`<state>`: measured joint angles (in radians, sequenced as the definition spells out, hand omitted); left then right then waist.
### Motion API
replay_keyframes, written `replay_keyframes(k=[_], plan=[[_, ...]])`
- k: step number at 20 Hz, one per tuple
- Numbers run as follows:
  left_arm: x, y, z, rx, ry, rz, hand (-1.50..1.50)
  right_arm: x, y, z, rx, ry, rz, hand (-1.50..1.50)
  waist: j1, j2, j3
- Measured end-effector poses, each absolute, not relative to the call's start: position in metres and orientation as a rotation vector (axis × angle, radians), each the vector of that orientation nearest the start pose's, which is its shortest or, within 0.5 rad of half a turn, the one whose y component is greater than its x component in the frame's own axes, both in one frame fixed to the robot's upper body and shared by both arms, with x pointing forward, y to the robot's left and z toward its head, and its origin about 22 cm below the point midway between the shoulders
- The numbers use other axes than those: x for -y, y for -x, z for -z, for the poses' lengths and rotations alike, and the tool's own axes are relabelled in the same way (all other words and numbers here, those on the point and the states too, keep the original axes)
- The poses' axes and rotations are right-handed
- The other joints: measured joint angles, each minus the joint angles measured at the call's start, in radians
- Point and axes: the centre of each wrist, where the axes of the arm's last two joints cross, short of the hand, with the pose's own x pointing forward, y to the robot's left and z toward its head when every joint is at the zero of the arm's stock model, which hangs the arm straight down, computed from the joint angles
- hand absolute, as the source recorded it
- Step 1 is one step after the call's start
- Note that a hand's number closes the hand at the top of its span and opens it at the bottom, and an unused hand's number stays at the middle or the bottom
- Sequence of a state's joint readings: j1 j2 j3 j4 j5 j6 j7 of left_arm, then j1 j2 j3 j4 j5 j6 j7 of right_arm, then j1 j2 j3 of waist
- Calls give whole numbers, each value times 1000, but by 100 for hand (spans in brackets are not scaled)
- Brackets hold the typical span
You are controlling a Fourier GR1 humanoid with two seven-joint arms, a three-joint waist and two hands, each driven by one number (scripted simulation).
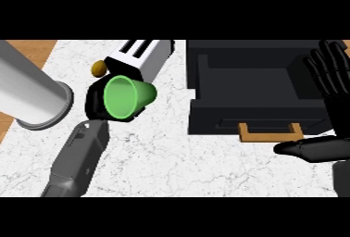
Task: Pick up the cup, place it into the drawer and close the drawer
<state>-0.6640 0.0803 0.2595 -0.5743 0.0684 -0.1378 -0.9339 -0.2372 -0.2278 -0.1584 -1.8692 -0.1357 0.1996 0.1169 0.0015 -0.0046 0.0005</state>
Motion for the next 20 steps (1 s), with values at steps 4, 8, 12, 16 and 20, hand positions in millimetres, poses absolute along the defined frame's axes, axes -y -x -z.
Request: replay_keyframes(k=[4,8,12,16,20], plan=[[-193,-400,-11,2154,259,16,150,275,-266,-143,1980,-9,-261,-150,5,-2,1],[-156,-415,-61,2159,289,67,150,270,-269,-142,1979,-1,-252,-150,3,-2,0],[-123,-422,-109,2159,275,110,150,275,-274,-141,1987,2,-248,-150,-4,1,0],[-90,-429,-148,2138,239,138,150,278,-274,-143,1984,0,-256,-150,-18,4,0],[-61,-435,-171,2073,188,175,150,276,-275,-144,1992,-11,-260,-150,-35,9,0]])
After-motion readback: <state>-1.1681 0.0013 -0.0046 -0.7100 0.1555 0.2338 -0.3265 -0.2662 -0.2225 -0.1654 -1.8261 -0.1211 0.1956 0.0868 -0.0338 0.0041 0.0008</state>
